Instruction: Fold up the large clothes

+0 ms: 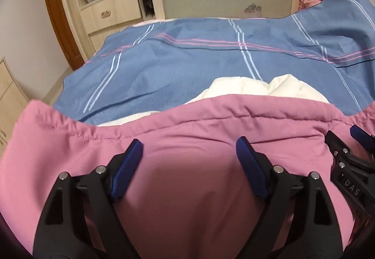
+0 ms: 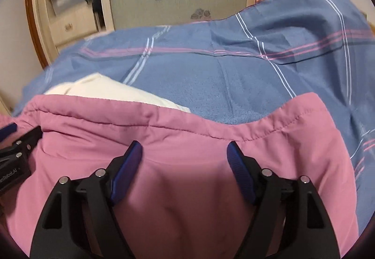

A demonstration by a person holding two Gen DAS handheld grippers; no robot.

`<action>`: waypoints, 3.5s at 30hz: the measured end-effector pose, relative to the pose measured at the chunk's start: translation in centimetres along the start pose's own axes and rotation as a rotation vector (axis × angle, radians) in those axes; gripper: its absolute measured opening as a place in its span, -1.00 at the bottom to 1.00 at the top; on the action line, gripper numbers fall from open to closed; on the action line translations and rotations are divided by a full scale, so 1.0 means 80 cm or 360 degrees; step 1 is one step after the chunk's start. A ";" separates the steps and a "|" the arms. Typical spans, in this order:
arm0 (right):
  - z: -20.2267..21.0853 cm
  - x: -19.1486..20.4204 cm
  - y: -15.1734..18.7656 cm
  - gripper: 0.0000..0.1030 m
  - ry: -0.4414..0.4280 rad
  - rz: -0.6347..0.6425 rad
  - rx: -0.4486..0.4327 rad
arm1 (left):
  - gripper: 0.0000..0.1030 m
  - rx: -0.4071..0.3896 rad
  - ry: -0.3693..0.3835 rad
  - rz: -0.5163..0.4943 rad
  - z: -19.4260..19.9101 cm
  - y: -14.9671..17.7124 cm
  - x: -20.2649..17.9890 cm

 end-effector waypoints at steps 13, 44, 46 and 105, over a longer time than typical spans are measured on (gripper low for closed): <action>0.146 -0.024 0.085 0.90 -0.0213 -0.0209 -0.0135 | 0.91 -0.0393 0.0246 0.0233 0.277 0.144 0.074; 0.678 0.059 0.228 0.97 0.0100 0.0063 -0.0651 | 0.96 -0.0800 0.0078 0.0208 0.706 0.280 0.132; 0.685 0.064 0.231 0.97 0.0092 0.0076 -0.0652 | 0.96 -0.0782 0.0076 0.0214 0.711 0.283 0.134; 0.699 0.066 0.250 0.97 0.0016 0.0042 -0.0635 | 0.96 -0.0762 0.0047 0.0109 0.723 0.298 0.108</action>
Point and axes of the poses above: each gripper's, at about its wrist camera, not at the fingertips, and z roughly against the way its jaws point, x to its left, y to its underside, the point moved 8 cm from there along -z, roughly the way its jaws point, and after that the axes turned 5 degrees about -y, right-handed, at the moved point
